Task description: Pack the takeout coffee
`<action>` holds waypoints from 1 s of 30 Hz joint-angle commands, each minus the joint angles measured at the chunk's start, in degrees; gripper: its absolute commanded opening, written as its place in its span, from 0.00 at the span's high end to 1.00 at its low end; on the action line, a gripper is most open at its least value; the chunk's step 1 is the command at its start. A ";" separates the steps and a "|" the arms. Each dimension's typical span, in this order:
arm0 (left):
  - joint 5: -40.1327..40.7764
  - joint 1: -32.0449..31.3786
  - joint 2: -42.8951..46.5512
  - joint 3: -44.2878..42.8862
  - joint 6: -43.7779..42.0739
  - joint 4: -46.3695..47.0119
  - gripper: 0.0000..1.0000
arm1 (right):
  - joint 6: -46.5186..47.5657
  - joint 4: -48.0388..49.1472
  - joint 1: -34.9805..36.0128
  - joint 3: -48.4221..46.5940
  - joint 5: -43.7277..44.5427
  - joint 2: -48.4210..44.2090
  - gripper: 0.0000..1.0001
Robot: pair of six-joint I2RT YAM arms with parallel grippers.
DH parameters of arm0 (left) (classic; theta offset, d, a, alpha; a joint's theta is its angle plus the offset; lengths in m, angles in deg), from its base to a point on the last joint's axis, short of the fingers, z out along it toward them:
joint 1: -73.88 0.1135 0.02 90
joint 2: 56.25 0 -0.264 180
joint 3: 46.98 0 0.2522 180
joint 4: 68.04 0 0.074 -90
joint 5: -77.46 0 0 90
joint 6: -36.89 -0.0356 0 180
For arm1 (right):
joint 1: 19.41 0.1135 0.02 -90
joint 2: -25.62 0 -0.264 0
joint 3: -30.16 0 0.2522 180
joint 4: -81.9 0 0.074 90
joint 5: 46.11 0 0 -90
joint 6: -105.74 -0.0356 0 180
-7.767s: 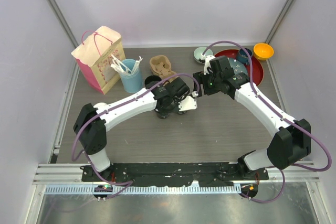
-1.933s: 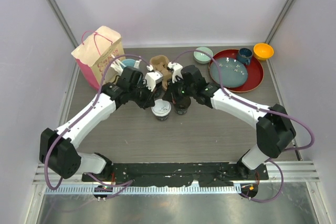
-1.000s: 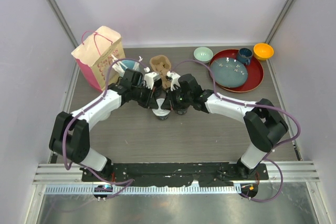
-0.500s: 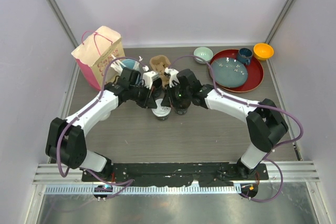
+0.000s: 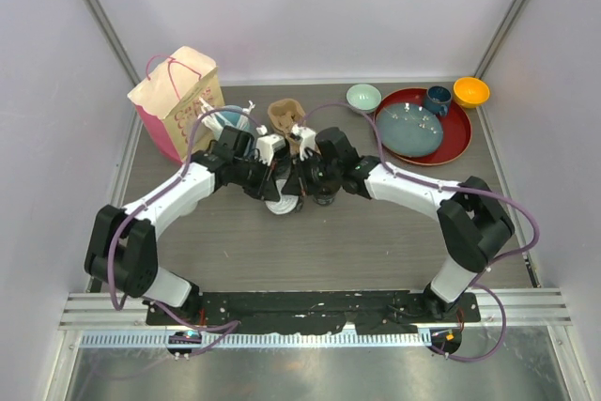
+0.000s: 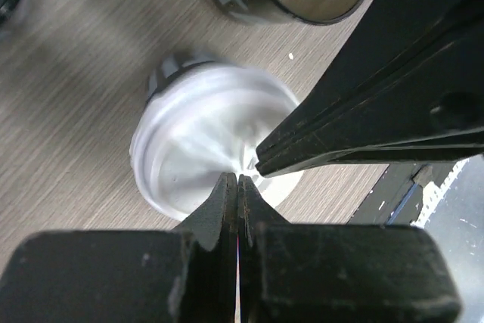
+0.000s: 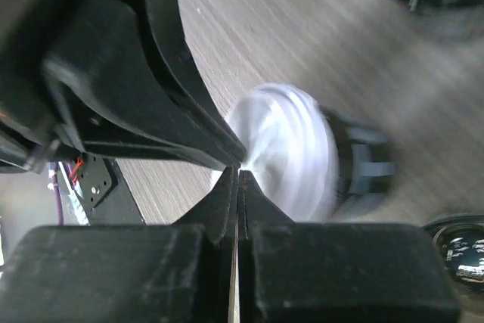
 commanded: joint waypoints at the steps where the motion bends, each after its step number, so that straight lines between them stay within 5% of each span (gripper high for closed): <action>1: -1.02 0.19 -4.33 0.67 -0.52 0.68 1.00 | -2.69 6.96 -1.58 6.40 -3.28 3.97 0.99; 19: 0.57 0.10 1.64 -3.98 -5.45 -1.70 1.00 | -0.33 -1.12 -2.29 -0.52 -4.08 -3.65 0.99; 24: 5.74 -2.35 -0.30 -8.55 -6.76 -2.67 0.74 | -0.06 -7.35 -2.99 -3.51 0.56 -7.86 0.92; 30: 9.44 -7.10 -0.56 -12.85 -18.25 -3.90 0.39 | -0.50 -11.50 -13.95 1.13 4.45 -15.43 0.62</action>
